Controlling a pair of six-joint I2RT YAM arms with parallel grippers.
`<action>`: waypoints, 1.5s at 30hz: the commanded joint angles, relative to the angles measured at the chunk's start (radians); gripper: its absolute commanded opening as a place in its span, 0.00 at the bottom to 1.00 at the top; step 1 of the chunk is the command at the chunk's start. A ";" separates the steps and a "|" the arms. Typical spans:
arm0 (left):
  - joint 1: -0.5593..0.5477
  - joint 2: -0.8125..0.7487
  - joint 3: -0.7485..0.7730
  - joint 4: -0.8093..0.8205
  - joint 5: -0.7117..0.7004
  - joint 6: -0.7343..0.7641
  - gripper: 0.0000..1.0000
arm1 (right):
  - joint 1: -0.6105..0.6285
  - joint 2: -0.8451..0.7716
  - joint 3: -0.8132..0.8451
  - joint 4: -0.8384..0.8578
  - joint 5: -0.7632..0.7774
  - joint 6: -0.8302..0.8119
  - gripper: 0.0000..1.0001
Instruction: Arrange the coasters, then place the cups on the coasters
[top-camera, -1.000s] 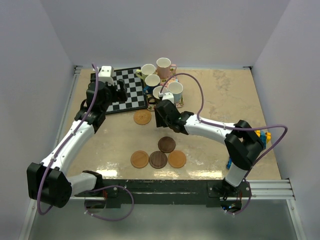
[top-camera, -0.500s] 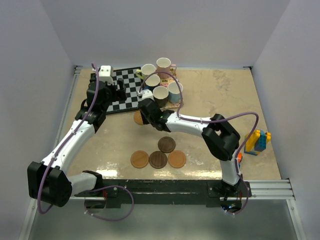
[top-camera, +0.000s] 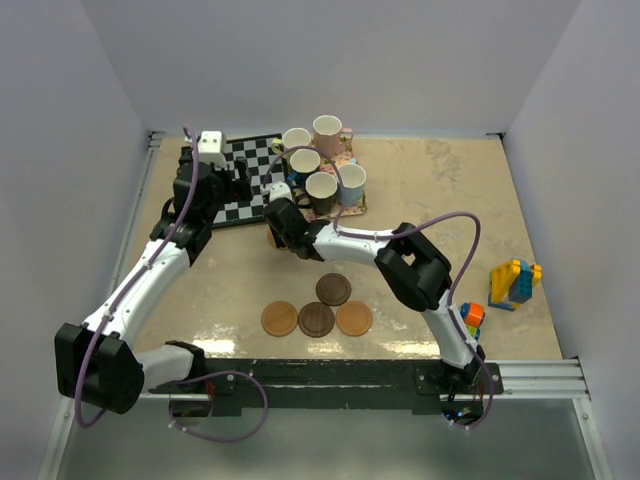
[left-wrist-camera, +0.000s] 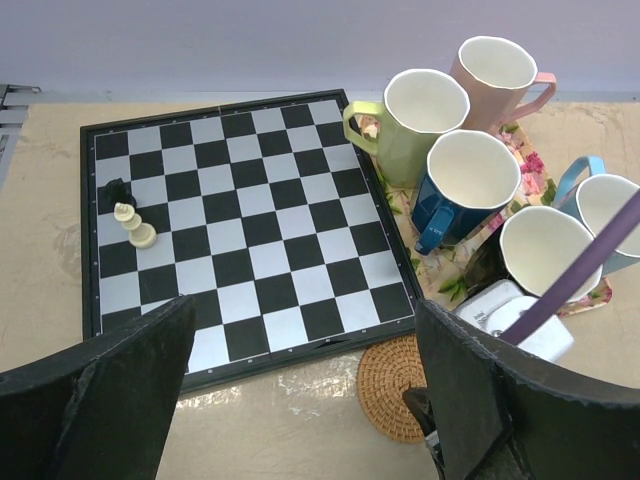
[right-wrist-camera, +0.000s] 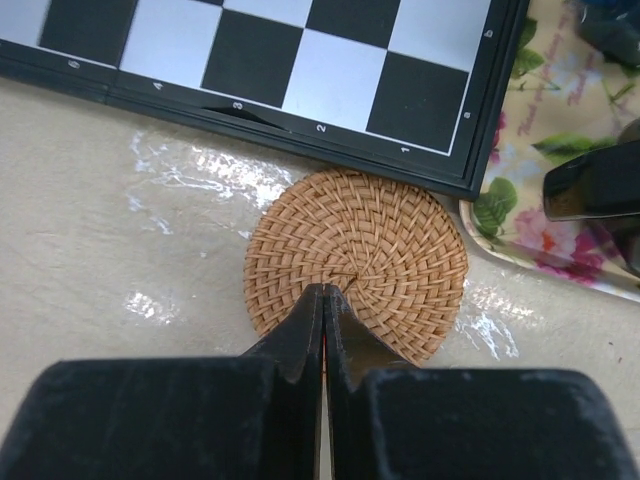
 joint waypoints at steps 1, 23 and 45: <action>-0.001 -0.010 0.001 0.044 0.004 0.008 0.95 | -0.003 0.027 0.059 0.020 0.029 -0.011 0.00; -0.001 -0.010 0.000 0.044 0.012 0.007 0.95 | 0.024 -0.047 -0.239 0.018 -0.077 0.078 0.00; -0.001 -0.015 0.001 0.044 0.021 0.004 0.95 | 0.173 -0.142 -0.447 -0.077 -0.054 0.290 0.00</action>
